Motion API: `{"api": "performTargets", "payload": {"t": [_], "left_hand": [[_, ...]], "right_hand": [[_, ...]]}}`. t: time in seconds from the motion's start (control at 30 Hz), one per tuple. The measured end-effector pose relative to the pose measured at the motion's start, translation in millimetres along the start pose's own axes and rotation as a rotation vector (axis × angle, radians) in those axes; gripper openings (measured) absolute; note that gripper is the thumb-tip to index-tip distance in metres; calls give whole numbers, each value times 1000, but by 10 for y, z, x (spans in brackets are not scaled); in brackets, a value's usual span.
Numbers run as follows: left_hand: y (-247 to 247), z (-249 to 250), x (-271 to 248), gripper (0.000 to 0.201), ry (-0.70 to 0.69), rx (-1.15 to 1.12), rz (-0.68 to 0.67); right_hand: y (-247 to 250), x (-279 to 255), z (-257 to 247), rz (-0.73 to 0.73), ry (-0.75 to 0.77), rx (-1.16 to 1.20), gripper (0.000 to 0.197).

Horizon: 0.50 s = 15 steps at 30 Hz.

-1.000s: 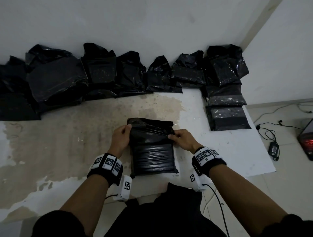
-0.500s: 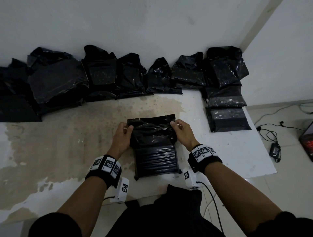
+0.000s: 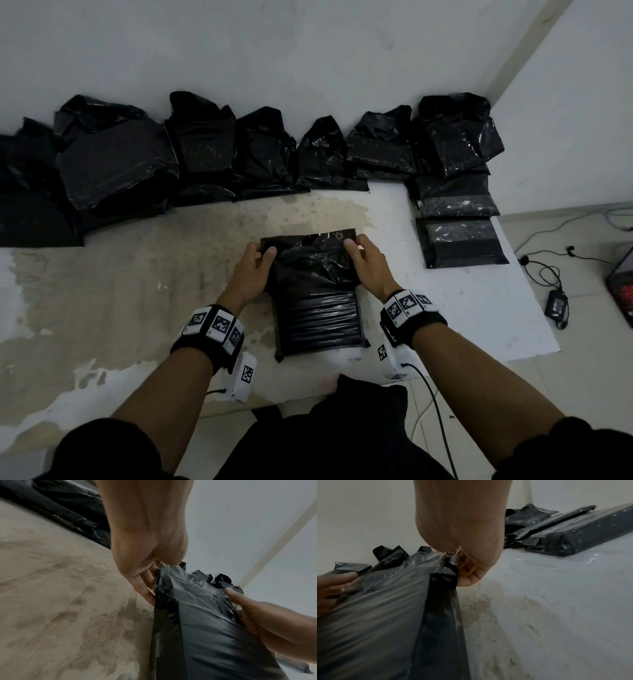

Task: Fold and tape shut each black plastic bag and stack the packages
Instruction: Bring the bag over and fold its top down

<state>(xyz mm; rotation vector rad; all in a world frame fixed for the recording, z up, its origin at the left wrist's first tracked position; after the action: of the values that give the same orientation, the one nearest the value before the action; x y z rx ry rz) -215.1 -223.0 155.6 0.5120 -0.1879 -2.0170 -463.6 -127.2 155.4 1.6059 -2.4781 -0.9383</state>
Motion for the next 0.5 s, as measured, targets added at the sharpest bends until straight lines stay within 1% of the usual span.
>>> {"api": "performTargets", "payload": {"t": [0.03,0.1,0.13,0.17,0.23,0.3,0.4,0.5], "left_hand": [[20,6,18,39,-10,-15,9],[87,-10,70,51,-27,-40,74],[113,-4,89,52,-20,-70,109],[121,27,94,48,-9,-126,133],[113,78,109,33,7,-225,160],[113,85,120,20,17,-274,176],[113,41,108,14,48,-361,190],[107,-32,85,9,107,-407,194]], "right_hand": [[2,-5,2,-8,13,2,34],[42,-18,-32,6,34,-6,31],[68,-22,-55,15,42,-13,32],[90,-26,-82,18,44,-23,32],[116,-5,-85,19,38,-61,32],[135,35,-75,17,37,-89,33],[141,94,-43,15,11,-10,25],[147,117,-21,31,-32,86,24]]}}
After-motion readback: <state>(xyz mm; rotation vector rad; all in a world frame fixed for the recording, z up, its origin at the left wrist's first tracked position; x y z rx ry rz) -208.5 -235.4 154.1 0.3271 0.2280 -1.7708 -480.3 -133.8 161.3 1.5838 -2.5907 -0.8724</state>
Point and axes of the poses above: each hand's wrist, its own x-axis towards the middle knuckle, its own y-axis out of the back of the hand, z = x × y, the point moved 8 cm from there along x, towards the middle knuckle, and after that the axes turned 6 degrees about -y, right-handed, at the moved point
